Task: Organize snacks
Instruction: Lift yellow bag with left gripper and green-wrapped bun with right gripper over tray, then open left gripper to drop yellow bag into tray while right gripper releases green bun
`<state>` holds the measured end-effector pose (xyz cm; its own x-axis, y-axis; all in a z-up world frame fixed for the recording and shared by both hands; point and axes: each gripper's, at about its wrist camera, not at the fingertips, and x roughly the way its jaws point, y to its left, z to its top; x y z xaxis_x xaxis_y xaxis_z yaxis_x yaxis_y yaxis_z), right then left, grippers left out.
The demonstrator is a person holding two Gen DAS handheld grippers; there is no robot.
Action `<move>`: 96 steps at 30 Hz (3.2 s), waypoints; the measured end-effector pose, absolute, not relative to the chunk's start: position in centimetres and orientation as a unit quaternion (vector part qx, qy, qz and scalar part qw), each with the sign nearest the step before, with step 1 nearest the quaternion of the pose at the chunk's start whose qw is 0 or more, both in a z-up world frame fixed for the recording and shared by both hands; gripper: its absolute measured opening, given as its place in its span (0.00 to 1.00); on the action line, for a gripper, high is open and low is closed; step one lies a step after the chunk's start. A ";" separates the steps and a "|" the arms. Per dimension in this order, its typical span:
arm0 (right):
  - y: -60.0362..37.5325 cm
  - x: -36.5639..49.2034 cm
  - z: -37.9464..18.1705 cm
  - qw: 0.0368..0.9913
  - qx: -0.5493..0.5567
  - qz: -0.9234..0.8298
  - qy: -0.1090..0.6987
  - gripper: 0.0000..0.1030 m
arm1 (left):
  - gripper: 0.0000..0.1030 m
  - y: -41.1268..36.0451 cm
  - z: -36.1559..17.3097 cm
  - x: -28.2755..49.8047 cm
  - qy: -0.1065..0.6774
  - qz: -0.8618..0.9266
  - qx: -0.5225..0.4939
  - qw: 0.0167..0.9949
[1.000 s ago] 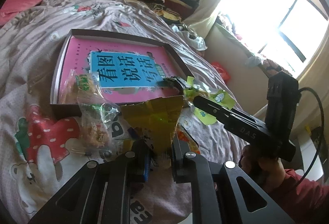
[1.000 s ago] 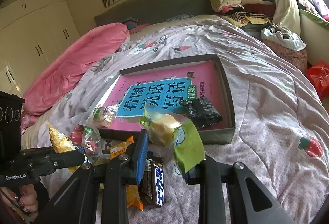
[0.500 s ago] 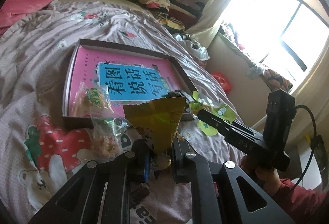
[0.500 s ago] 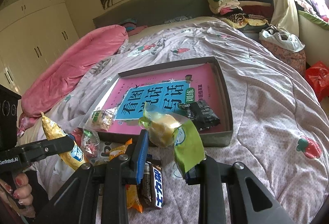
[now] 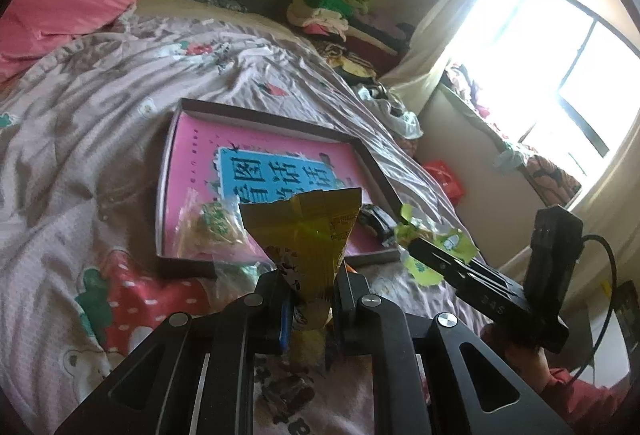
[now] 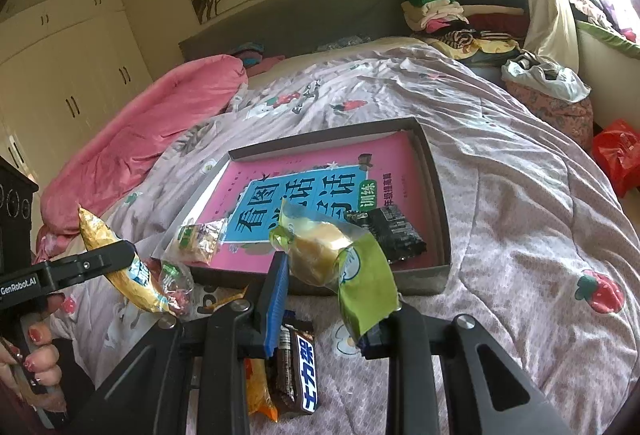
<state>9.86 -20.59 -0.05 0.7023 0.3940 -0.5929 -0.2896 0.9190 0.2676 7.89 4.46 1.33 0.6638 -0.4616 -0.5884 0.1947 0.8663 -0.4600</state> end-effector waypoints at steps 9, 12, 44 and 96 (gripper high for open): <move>-20.3 10.3 0.2 0.921 0.079 0.187 0.332 0.28 | 0.15 5.3 1.8 9.2 0.352 -0.159 -0.190 0.903; -20.2 10.4 0.4 0.923 0.077 0.186 0.329 0.28 | 0.15 5.2 1.9 9.7 0.349 -0.153 -0.189 0.905; -18.6 13.2 0.0 0.918 0.067 0.196 0.338 0.28 | 0.15 1.9 0.3 14.8 0.368 -0.156 -0.188 0.897; -18.4 15.0 -3.0 0.902 0.066 0.177 0.387 0.29 | 0.19 0.7 -2.8 15.8 0.407 -0.173 -0.170 0.881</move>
<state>14.97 -18.41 -3.00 0.6370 0.3716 -0.6753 -0.2688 0.9282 0.2572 15.85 0.67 -2.76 0.6087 -0.4431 -0.6581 0.1655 0.8821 -0.4409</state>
